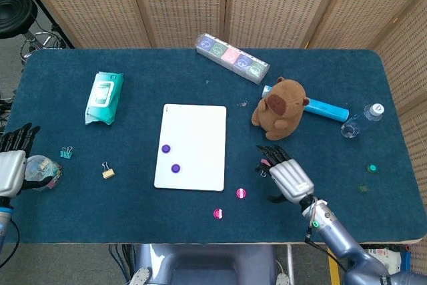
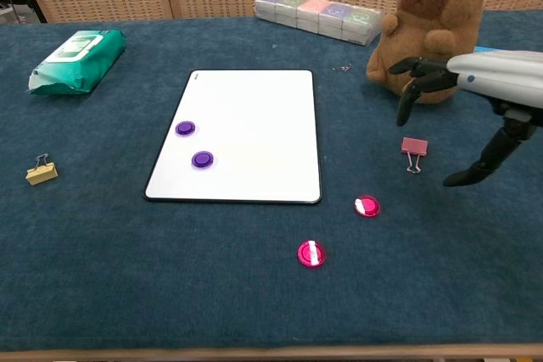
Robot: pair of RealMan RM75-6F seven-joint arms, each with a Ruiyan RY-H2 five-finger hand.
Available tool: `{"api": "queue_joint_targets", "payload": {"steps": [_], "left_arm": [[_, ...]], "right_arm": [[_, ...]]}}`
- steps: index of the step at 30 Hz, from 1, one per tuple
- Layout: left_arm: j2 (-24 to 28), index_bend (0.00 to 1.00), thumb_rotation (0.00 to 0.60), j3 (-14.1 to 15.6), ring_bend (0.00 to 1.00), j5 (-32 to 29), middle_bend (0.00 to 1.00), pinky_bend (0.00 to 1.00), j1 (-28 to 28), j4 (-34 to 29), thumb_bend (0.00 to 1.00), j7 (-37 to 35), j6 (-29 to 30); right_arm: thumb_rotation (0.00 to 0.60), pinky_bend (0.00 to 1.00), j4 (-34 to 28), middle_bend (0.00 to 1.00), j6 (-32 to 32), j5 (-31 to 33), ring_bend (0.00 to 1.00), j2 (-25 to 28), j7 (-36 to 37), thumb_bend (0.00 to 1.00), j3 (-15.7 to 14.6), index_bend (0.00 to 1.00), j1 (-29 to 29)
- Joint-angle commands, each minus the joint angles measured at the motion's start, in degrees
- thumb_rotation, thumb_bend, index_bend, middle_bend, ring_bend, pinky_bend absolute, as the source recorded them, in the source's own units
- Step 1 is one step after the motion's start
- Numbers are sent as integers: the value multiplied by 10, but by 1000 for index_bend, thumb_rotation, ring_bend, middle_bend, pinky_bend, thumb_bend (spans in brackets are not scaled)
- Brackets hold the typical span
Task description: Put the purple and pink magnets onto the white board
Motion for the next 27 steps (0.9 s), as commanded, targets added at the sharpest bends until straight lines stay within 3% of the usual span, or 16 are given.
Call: {"api": "queue_joint_targets", "payload": {"steps": [1, 9, 14, 27], "left_arm": [[5, 0, 600, 0, 0, 11, 0, 0, 3, -2, 24, -5, -11], [12, 0, 600, -6, 0, 35, 0, 0, 14, -6, 24, -15, -20], [15, 0, 600, -11, 0, 47, 0, 0, 21, -5, 24, -26, -22], [21, 0, 600, -25, 0, 65, 0, 0, 36, -3, 24, -38, -40]], "right_arm": [[600, 0, -1, 0, -18, 47, 0, -36, -48, 122, 9, 338, 24], [600, 0, -1, 0, -9, 125, 0, -77, -114, 162, 2, 325, 42], [600, 0, -2, 0, 7, 145, 0, -96, -135, 234, -6, 368, 46], [600, 0, 7, 0, 29, 177, 0, -129, -158, 237, -24, 390, 60]]}}
